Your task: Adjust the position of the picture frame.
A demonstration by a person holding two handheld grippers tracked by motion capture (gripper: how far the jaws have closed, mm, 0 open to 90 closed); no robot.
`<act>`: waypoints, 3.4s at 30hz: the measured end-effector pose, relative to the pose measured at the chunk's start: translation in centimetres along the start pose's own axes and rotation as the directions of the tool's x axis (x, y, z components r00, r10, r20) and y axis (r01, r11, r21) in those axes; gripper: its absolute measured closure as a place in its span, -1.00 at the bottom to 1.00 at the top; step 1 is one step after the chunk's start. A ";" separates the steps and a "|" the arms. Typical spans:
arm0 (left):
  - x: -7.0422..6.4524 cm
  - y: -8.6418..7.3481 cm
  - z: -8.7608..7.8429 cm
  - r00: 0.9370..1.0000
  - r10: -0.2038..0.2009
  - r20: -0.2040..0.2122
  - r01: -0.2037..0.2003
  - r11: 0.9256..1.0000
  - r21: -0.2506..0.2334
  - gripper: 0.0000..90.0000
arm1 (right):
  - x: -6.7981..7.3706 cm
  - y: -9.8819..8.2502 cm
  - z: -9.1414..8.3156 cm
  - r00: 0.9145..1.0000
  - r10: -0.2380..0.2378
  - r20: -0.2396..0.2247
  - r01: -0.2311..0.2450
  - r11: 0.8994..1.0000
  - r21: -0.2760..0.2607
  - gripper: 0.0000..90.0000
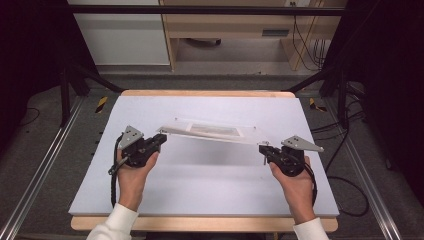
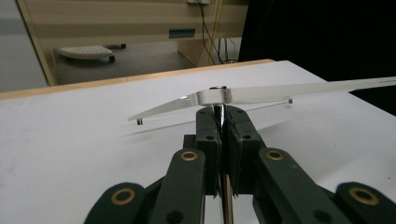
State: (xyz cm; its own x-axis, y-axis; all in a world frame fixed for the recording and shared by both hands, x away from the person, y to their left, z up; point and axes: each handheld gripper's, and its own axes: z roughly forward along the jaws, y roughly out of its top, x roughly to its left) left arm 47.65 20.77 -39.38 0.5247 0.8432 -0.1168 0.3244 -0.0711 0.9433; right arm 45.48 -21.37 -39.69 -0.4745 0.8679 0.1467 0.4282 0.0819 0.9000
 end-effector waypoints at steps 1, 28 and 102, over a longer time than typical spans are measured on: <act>0.0 -0.4 0.0 1.000 -0.003 -0.003 0.003 1.000 -0.001 0.85 | -0.2 -0.2 0.0 1.000 0.000 0.003 0.000 1.000 0.007 0.81; -1.0 -3.8 -0.8 1.000 0.008 0.017 -0.010 0.995 0.098 0.84 | 0.0 -2.5 0.1 1.000 -0.004 0.017 0.003 0.998 0.057 0.86; -1.9 -8.3 0.2 0.997 0.079 -0.001 -0.076 0.967 0.242 0.86 | -0.2 -6.9 1.8 0.999 -0.017 0.052 0.006 0.979 0.201 0.88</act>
State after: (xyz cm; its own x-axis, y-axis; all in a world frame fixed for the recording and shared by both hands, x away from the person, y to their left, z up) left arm 44.09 19.69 -47.05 0.5479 0.8355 -0.0421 0.4642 -0.2618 0.8462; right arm 43.97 -21.26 -46.64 -0.4412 0.8906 0.1101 0.5714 0.1842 0.7997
